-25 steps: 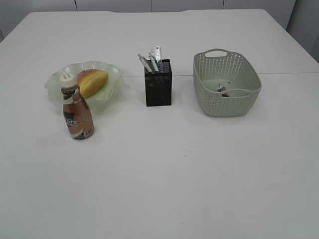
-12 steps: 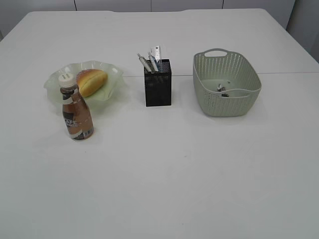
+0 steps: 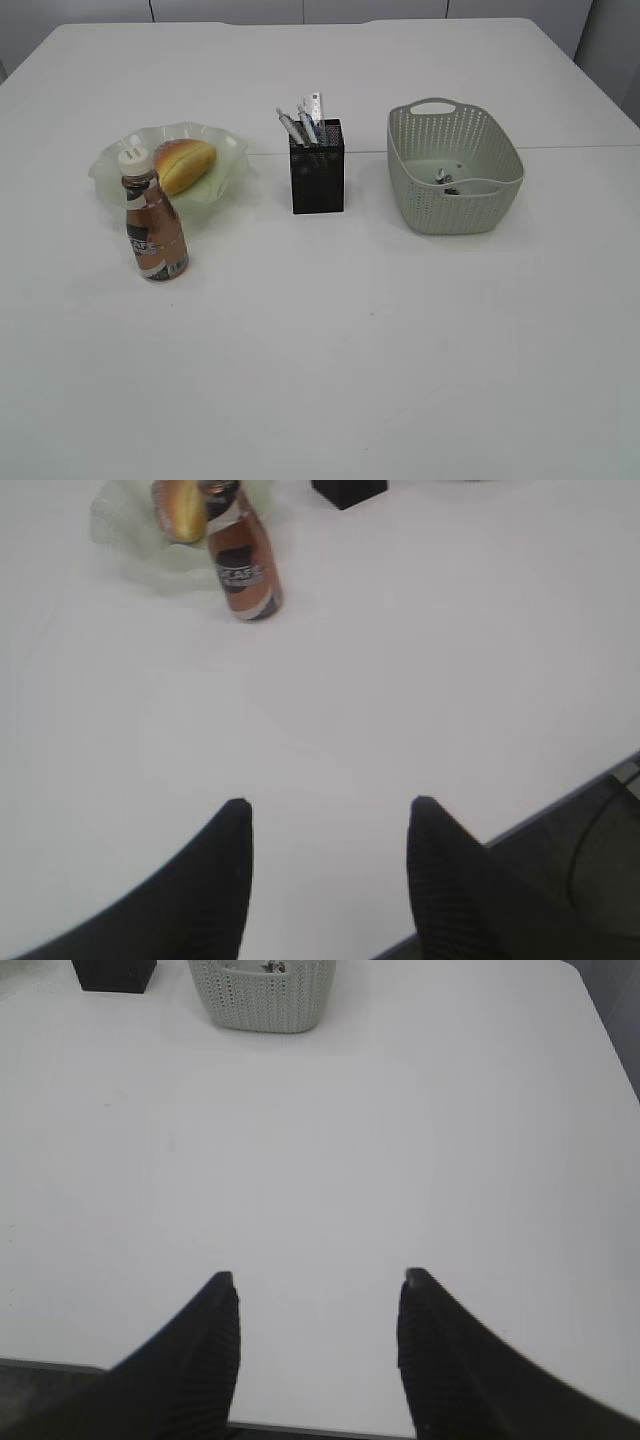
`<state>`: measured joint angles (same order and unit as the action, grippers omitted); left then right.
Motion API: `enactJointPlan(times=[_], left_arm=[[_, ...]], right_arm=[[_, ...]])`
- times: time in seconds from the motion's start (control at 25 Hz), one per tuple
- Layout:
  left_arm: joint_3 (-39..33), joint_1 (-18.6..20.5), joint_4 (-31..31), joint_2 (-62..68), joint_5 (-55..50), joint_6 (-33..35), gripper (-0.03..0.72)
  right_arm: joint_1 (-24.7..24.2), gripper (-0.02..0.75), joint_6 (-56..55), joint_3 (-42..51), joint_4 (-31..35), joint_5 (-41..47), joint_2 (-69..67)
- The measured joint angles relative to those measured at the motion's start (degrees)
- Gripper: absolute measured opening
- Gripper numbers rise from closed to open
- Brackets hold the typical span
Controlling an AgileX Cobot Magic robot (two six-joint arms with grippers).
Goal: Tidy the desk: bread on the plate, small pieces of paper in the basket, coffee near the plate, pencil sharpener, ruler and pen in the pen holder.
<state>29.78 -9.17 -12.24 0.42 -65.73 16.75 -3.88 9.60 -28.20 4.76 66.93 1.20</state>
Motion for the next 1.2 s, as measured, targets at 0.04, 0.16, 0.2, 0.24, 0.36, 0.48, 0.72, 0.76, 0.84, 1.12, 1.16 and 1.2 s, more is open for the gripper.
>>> enactJointPlan(times=[0.04, 0.16, 0.2, 0.24, 0.36, 0.48, 0.72, 0.76, 0.84, 1.12, 1.16, 1.2], left_arm=[[0.0, 2.1, 0.0, 0.0, 0.0, 0.0, 0.362], [0.0, 7.0, 0.0, 0.0, 0.0, 0.0, 0.361], [0.0, 8.0, -0.1, 0.0, 0.0, 0.0, 0.361], [0.0, 9.0, -0.1, 0.0, 0.0, 0.0, 0.36], [0.0, 10.1, -0.1, 0.0, 0.0, 0.0, 0.354], [0.0, 10.4, -0.1, 0.0, 0.0, 0.0, 0.352], [0.0, 10.4, -0.2, 0.0, 0.0, 0.0, 0.331], [0.0, 10.4, -0.2, 0.0, 0.0, 0.0, 0.328], [0.0, 10.4, -0.2, 0.0, 0.0, 0.0, 0.321], [0.0, 10.4, 0.2, 0.0, 0.2, -0.8, 0.316], [0.0, 10.4, 1.0, 0.0, 0.4, -2.4, 0.316], [0.0, 10.4, 2.4, 0.0, 0.5, -4.3, 0.316]], right_arm=[[-0.3, 0.408, 0.0, 0.0, 0.0, 0.0, 0.0], [-1.4, 0.408, 0.0, 0.0, 0.0, 0.0, 0.0], [-1.5, 0.408, 0.0, 0.0, 0.0, 0.0, 0.0], [-1.6, 0.408, 0.0, 0.0, 0.0, 0.0, 0.0], [-1.7, 0.408, 0.0, 0.0, 0.0, 0.0, 0.0], [-1.7, 0.408, 0.0, 0.0, 0.0, 0.0, 0.0], [-1.7, 0.409, 0.0, 0.0, 0.0, -0.1, 0.0], [-1.7, 0.41, 0.0, 0.0, 0.0, -0.1, 0.0], [-1.7, 0.41, 0.0, 0.0, 0.0, -0.1, 0.0], [-1.7, 0.41, 0.0, 0.0, 0.0, -0.1, 0.0], [-1.7, 0.41, 0.0, 0.0, 0.0, -0.1, 0.0], [-1.7, 0.41, 0.0, 0.0, 0.0, -0.1, 0.0]])
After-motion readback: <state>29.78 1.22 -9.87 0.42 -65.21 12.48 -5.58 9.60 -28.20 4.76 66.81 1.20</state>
